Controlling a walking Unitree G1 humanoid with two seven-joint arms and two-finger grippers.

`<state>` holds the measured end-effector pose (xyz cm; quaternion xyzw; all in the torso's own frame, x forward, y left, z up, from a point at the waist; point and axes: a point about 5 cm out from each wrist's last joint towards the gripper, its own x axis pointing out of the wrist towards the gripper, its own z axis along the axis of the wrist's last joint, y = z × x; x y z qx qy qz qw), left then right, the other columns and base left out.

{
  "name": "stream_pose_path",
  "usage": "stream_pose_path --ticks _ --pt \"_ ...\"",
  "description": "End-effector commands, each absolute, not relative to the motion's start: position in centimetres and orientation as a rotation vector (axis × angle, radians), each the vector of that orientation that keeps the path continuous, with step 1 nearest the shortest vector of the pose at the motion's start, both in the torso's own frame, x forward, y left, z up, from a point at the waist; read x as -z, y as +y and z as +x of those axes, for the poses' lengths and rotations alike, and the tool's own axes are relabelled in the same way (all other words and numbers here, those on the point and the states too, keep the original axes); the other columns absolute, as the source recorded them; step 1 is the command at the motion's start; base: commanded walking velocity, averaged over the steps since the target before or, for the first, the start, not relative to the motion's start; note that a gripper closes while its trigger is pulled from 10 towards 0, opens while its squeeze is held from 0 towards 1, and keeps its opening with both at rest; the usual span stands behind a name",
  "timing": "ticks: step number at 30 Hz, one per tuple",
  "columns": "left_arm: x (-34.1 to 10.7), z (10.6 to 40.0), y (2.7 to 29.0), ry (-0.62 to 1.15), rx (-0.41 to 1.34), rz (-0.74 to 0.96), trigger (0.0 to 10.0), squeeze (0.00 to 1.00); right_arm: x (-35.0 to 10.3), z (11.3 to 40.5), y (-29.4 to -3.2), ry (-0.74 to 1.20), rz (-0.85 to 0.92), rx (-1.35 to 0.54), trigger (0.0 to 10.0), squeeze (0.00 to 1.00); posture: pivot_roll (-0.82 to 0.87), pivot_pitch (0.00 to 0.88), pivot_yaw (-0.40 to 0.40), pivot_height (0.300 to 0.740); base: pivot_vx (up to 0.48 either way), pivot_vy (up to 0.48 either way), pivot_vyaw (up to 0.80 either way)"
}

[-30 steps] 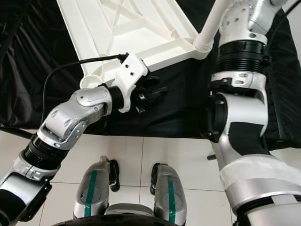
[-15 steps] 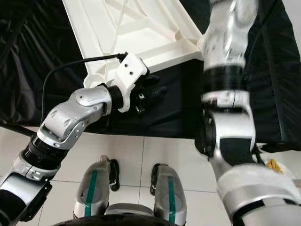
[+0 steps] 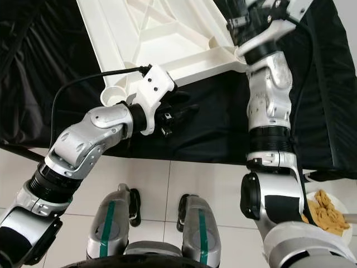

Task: Building children table

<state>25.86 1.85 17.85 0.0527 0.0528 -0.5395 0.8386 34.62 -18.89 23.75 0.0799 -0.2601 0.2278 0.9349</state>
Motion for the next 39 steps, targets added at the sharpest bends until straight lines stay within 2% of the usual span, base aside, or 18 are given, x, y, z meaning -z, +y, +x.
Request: stream_pose_path --ticks 1,3,6,10,17,24,27,30,34,35,39 --pt "-17.7 25.4 1.7 0.117 1.178 0.108 10.0 0.00 -24.4 34.2 -19.8 -0.564 0.163 -0.438 10.0 0.00 0.06 0.042 -0.032 0.740 0.000 0.000 0.00" --pt "-17.6 25.4 1.7 0.117 1.181 0.107 10.0 0.00 -24.2 33.9 -21.3 -0.559 0.161 -0.372 10.0 0.00 0.06 0.041 -0.032 0.740 0.000 0.000 0.00" --pt "-17.6 25.4 1.7 0.117 1.181 0.107 10.0 0.00 -24.2 33.8 -21.8 -0.562 0.164 -0.351 10.0 0.00 0.06 0.041 -0.032 0.740 0.000 0.000 0.00" --pt "-17.6 25.3 1.6 0.117 1.184 0.105 10.0 0.00 -24.4 33.2 -25.3 -0.603 0.179 -0.146 10.0 0.00 0.05 0.048 -0.028 0.740 0.000 0.000 0.00" --pt "-17.6 25.2 1.6 0.121 1.189 0.105 10.0 0.00 -24.6 32.8 -27.6 -0.635 0.192 0.011 10.0 0.00 0.05 0.051 -0.022 0.740 0.000 0.000 0.00" --pt "-17.6 25.2 1.7 0.124 1.191 0.108 10.0 0.00 -24.7 32.0 -30.9 -0.644 0.140 0.273 10.0 0.00 0.05 0.055 -0.015 0.740 0.000 0.000 0.00" --pt "-17.6 25.2 1.8 0.124 1.190 0.108 10.0 0.00 -24.7 32.0 -30.6 -0.651 0.139 0.256 10.0 0.00 0.05 0.058 -0.014 0.740 0.000 0.000 0.00" --pt "-17.6 25.3 1.8 0.123 1.186 0.109 10.0 0.00 -24.9 32.4 -27.0 -0.669 0.167 0.007 10.0 0.00 0.05 0.063 -0.014 0.740 0.000 0.000 0.00" --pt "-17.6 25.3 1.8 0.122 1.182 0.110 10.0 0.00 -24.9 32.4 -25.3 -0.668 0.176 -0.097 10.0 0.00 0.05 0.065 -0.017 0.740 0.000 0.000 0.00" --pt "-17.7 25.5 1.9 0.118 1.174 0.112 10.0 0.00 -24.6 32.5 -23.6 -0.652 0.179 -0.197 10.0 0.00 0.06 0.064 -0.020 0.740 0.000 0.000 0.00" --pt "-17.7 25.6 2.0 0.116 1.165 0.115 10.0 0.00 -24.2 32.5 -22.6 -0.640 0.177 -0.245 10.0 0.00 0.06 0.063 -0.024 0.740 0.000 0.000 0.00"
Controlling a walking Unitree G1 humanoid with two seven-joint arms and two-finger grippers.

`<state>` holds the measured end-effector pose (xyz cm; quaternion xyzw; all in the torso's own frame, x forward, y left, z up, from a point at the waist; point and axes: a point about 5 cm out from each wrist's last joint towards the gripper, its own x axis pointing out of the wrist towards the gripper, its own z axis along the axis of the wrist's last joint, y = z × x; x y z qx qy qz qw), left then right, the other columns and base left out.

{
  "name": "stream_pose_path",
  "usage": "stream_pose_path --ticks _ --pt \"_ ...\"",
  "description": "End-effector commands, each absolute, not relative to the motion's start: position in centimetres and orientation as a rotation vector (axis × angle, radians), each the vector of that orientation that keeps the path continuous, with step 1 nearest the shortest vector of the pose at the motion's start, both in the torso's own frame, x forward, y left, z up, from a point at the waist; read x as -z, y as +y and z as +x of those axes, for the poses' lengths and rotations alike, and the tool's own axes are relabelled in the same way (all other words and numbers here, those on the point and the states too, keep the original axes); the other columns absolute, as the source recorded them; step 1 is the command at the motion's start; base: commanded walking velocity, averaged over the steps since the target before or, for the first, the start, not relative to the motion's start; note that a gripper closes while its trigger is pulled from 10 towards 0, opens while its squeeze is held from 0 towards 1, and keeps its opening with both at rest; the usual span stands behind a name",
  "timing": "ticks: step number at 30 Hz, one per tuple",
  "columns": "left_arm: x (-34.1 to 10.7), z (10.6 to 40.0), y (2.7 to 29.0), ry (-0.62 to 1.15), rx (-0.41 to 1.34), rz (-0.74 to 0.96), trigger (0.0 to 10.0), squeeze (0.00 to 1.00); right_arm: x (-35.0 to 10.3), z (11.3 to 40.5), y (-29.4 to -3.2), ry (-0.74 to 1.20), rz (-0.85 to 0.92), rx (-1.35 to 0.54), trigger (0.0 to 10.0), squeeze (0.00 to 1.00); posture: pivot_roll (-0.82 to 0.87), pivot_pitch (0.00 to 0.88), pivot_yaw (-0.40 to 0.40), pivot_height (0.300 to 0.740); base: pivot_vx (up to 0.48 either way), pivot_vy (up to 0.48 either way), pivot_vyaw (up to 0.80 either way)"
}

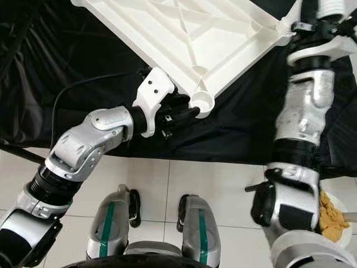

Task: Building children table

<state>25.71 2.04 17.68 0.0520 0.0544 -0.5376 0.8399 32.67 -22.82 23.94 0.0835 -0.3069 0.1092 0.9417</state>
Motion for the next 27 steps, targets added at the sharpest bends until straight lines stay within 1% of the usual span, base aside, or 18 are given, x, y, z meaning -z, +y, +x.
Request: stream_pose_path --ticks 1,3,6,12,13,14,16,17,20,22,23,26,27 --pt "-17.7 25.7 2.0 0.115 1.160 0.117 10.0 0.00 -24.1 32.5 -22.3 -0.641 0.172 -0.254 10.0 0.00 0.06 0.063 -0.024 0.740 0.000 0.000 0.00" --pt "-17.7 26.2 2.3 0.116 1.137 0.125 10.0 0.00 -23.9 32.5 -21.5 -0.640 0.174 -0.281 10.0 0.00 0.06 0.060 -0.029 0.740 0.000 0.000 0.00" --pt "-17.7 26.5 2.6 0.114 1.124 0.122 10.0 0.00 -23.8 32.5 -21.2 -0.634 0.170 -0.295 10.0 0.00 0.06 0.060 -0.031 0.740 0.000 0.000 0.00" --pt "-19.0 29.9 5.3 0.091 1.018 0.039 10.0 0.00 -22.8 32.5 -19.5 -0.596 0.162 -0.369 10.0 0.00 0.06 0.057 -0.041 0.740 0.000 0.000 0.00" --pt "-19.2 30.6 5.7 0.097 1.002 0.017 10.0 0.46 -22.7 32.5 -19.2 -0.590 0.169 -0.382 10.0 0.00 0.06 0.054 -0.042 0.740 0.000 0.000 0.00" --pt "-19.4 31.3 6.1 0.098 0.985 -0.001 10.0 1.00 -22.5 32.4 -19.0 -0.583 0.172 -0.395 10.0 0.00 0.06 0.054 -0.041 0.740 0.000 0.000 0.00" --pt "-19.4 31.3 6.1 0.098 0.985 -0.001 10.0 1.00 -22.5 32.4 -19.0 -0.583 0.172 -0.395 10.0 0.00 0.06 0.054 -0.041 0.740 0.000 0.000 0.00" --pt "-19.7 31.9 6.4 0.098 0.981 -0.033 10.0 1.00 -22.3 32.4 -18.7 -0.575 0.168 -0.407 10.0 0.00 0.06 0.053 -0.041 0.740 0.000 0.000 0.00" --pt "-20.6 33.5 7.1 0.111 0.975 -0.131 10.0 1.00 -21.5 32.6 -18.6 -0.564 0.139 -0.348 10.0 0.00 0.06 0.046 -0.038 0.740 0.000 0.000 0.00" --pt "-20.8 33.7 7.2 0.110 0.976 -0.143 10.0 1.00 -21.3 32.6 -18.4 -0.566 0.122 -0.349 10.0 0.00 0.06 0.046 -0.038 0.740 0.000 0.000 0.00" --pt "-21.4 34.1 7.4 0.107 0.982 -0.179 10.0 1.00 -21.1 32.3 -17.8 -0.568 0.136 -0.367 10.0 0.00 0.06 0.044 -0.035 0.740 0.000 0.000 0.00" --pt "-22.3 34.6 7.7 0.088 0.987 -0.227 10.0 1.00 -20.8 32.0 -17.2 -0.564 0.151 -0.376 10.0 0.00 0.06 0.043 -0.032 0.740 0.000 0.000 0.00" --pt "-23.2 35.1 7.7 0.077 0.999 -0.279 10.0 1.00 -20.4 31.6 -16.4 -0.557 0.161 -0.401 10.0 0.00 0.06 0.037 -0.031 0.740 0.000 0.000 0.00"
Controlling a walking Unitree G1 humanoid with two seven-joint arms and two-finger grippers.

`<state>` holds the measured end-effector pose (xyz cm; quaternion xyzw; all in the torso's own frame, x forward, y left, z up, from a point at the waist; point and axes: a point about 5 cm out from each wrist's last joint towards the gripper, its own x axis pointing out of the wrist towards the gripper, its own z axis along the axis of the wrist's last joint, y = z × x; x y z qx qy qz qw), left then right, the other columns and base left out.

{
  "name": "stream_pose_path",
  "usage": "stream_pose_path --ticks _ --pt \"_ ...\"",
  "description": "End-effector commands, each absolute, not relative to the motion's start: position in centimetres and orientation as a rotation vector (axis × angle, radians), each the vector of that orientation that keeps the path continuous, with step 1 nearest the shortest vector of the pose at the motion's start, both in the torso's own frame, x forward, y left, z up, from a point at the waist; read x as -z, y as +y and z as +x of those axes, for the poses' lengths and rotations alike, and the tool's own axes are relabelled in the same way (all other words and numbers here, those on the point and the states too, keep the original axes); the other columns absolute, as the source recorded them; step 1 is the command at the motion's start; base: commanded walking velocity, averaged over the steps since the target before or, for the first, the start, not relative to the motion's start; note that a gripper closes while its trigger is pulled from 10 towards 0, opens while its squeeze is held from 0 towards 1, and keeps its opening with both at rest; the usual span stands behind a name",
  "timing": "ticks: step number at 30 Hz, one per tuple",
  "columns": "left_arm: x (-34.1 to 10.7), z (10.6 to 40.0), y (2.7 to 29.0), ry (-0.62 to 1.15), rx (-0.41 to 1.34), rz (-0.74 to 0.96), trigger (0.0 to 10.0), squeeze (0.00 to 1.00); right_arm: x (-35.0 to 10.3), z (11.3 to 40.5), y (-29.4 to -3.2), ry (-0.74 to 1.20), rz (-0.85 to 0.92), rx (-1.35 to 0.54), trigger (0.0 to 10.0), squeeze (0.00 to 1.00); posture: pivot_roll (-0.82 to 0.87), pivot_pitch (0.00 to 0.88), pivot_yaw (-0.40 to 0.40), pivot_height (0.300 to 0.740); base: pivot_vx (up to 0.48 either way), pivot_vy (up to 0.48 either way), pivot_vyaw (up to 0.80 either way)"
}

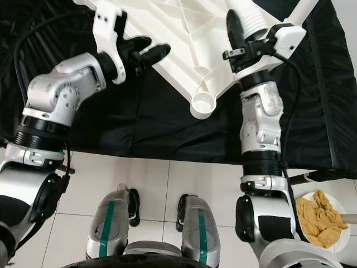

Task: Building children table

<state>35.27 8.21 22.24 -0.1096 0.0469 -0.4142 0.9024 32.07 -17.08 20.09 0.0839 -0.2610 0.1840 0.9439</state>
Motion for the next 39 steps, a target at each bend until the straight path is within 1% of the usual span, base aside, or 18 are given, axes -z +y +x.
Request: stream_pose_path --ticks 1,4,6,8,9,10,12,15,17,21,27,30,33,39 --pt "-23.7 35.4 7.7 0.070 1.001 -0.306 10.0 1.00 -20.1 31.4 -16.0 -0.552 0.160 -0.414 10.0 0.00 0.06 0.033 -0.029 0.740 0.000 0.000 0.00" --pt "-24.6 35.9 7.6 0.051 1.002 -0.339 10.0 1.00 -19.8 31.1 -15.4 -0.542 0.162 -0.434 10.0 0.00 0.06 0.028 -0.027 0.740 0.000 0.000 0.00" --pt "-25.8 36.5 7.4 0.030 1.011 -0.406 10.0 1.00 -19.4 30.8 -14.9 -0.535 0.161 -0.456 10.0 0.00 0.06 0.020 -0.024 0.740 0.000 0.000 0.00" --pt "-26.1 36.7 7.4 0.026 1.015 -0.423 10.0 1.00 -19.4 30.8 -14.9 -0.534 0.162 -0.458 10.0 0.00 0.06 0.020 -0.024 0.740 0.000 0.000 0.00" --pt "-26.7 37.1 7.2 0.023 1.019 -0.475 10.0 0.00 -19.3 30.7 -14.7 -0.536 0.164 -0.463 10.0 0.00 0.05 0.011 -0.022 0.740 0.000 0.000 0.00" --pt "-26.7 37.1 7.2 0.023 1.019 -0.475 10.0 0.00 -19.3 30.7 -14.7 -0.536 0.164 -0.463 10.0 0.00 0.05 0.011 -0.022 0.740 0.000 0.000 0.00" --pt "-27.4 37.4 7.0 0.027 1.021 -0.537 10.0 0.00 -19.3 30.6 -14.6 -0.541 0.163 -0.470 10.0 0.00 0.05 0.008 -0.021 0.740 0.000 0.000 0.00" --pt "-27.6 37.8 6.8 0.028 1.015 -0.538 10.0 0.00 -19.4 30.4 -14.3 -0.548 0.165 -0.488 10.0 0.00 0.05 0.003 -0.019 0.740 0.000 0.000 0.00" --pt "-28.0 38.4 6.3 0.040 0.993 -0.578 10.0 0.00 -19.7 30.3 -13.9 -0.559 0.169 -0.506 10.0 0.00 0.04 0.000 -0.016 0.740 0.000 0.000 0.00" --pt "-28.2 39.0 5.5 0.051 0.963 -0.598 10.0 0.00 -20.0 30.1 -13.5 -0.580 0.168 -0.526 10.0 0.00 0.03 0.000 -0.014 0.740 0.000 0.000 0.00" --pt "-28.6 39.6 5.1 0.060 0.922 -0.617 10.0 0.00 -20.6 30.0 -13.4 -0.613 0.175 -0.534 10.0 0.00 0.02 0.000 -0.009 0.740 0.000 0.000 0.00" --pt "-29.2 40.1 5.4 0.052 0.888 -0.647 10.0 0.00 -20.7 29.9 -13.2 -0.622 0.176 -0.546 10.0 0.00 0.02 0.000 -0.008 0.740 0.000 0.000 0.00" --pt "-30.3 40.8 6.2 0.038 0.825 -0.689 10.0 0.00 -20.7 29.8 -12.9 -0.623 0.173 -0.573 10.0 0.00 0.02 0.000 -0.006 0.740 0.000 0.000 0.00" --pt "-32.0 41.4 7.8 -0.003 0.745 -0.673 10.0 0.00 -20.4 29.6 -12.5 -0.615 0.165 -0.593 10.0 0.00 0.02 0.000 -0.002 0.740 0.000 0.000 0.00"
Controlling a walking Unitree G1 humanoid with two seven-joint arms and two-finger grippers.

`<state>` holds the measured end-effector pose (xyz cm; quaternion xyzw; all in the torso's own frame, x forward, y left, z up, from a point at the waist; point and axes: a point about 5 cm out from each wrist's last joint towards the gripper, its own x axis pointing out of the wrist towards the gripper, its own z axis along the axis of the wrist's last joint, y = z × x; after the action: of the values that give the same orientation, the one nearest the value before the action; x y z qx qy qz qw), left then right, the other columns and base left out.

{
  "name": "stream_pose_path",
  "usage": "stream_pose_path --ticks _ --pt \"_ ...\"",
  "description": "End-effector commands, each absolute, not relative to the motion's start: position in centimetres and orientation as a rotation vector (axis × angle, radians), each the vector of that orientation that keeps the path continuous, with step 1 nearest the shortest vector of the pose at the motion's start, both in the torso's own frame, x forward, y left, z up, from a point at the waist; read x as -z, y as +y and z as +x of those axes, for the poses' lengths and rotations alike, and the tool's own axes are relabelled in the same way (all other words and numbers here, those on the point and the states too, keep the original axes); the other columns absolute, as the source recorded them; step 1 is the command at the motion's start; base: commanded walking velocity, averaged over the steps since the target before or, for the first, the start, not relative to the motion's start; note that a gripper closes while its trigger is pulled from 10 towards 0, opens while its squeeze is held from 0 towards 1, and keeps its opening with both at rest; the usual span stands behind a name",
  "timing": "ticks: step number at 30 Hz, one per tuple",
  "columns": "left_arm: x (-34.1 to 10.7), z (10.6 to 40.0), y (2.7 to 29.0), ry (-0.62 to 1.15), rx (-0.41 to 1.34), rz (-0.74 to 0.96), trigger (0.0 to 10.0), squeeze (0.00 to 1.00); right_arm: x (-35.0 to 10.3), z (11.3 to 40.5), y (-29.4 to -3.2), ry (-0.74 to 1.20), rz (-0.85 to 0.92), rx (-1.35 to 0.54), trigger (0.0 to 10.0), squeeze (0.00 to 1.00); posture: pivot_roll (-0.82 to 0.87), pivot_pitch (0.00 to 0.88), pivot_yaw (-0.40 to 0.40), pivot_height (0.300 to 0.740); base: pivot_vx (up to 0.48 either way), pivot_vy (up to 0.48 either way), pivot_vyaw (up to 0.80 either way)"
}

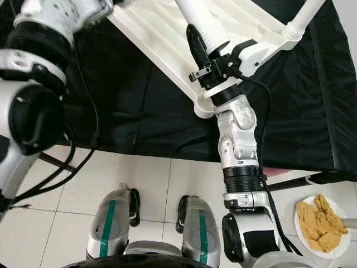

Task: Building children table

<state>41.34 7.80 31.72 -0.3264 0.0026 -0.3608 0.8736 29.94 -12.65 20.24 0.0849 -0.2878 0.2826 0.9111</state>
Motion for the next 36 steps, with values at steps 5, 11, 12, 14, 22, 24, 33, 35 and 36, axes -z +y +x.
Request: stream_pose_path --ticks 5,11,12,14,22,24,33,35,36 --pt "-33.5 41.7 8.9 -0.043 0.702 -0.677 10.0 0.00 -20.3 29.6 -12.4 -0.612 0.162 -0.597 10.0 0.00 0.02 0.000 0.003 0.740 0.000 0.000 0.00" --pt "-34.8 41.8 9.6 -0.075 0.671 -0.672 10.0 0.00 -20.3 29.6 -12.4 -0.615 0.156 -0.597 10.0 0.00 0.02 0.000 0.009 0.740 0.000 0.000 0.00" --pt "-35.0 41.8 9.6 -0.077 0.671 -0.674 10.0 0.00 -20.3 29.6 -12.4 -0.615 0.155 -0.600 10.0 0.00 0.02 0.000 0.010 0.740 0.000 0.000 0.00" --pt "-35.2 41.8 9.5 -0.085 0.676 -0.674 10.0 0.00 -20.3 29.6 -12.4 -0.614 0.152 -0.603 10.0 0.00 0.02 0.000 0.011 0.740 0.000 0.000 0.00" --pt "-34.9 41.4 6.8 -0.025 0.769 -0.640 10.0 0.00 -20.7 29.5 -12.4 -0.623 0.127 -0.643 10.0 0.00 0.01 0.000 0.028 0.740 0.000 0.000 0.00" --pt "-34.8 41.3 6.5 -0.016 0.775 -0.634 10.0 0.00 -20.8 29.4 -12.4 -0.624 0.125 -0.648 10.0 0.00 0.01 0.000 0.028 0.740 0.000 0.000 0.00" --pt "-33.5 41.3 5.6 0.051 0.760 -0.604 10.0 0.00 -21.0 29.4 -12.2 -0.632 0.111 -0.673 10.0 0.00 0.02 0.000 0.036 0.740 0.000 0.000 0.00" --pt "-33.6 41.4 5.8 0.039 0.752 -0.606 2.6 0.00 -20.9 29.4 -12.2 -0.629 0.109 -0.673 10.0 0.00 0.02 0.003 0.036 0.740 0.000 0.000 0.00" --pt "-33.6 41.4 5.8 0.039 0.752 -0.606 2.6 0.00 -20.9 29.4 -12.2 -0.629 0.109 -0.673 10.0 0.00 0.02 0.003 0.036 0.740 0.000 0.000 0.00"
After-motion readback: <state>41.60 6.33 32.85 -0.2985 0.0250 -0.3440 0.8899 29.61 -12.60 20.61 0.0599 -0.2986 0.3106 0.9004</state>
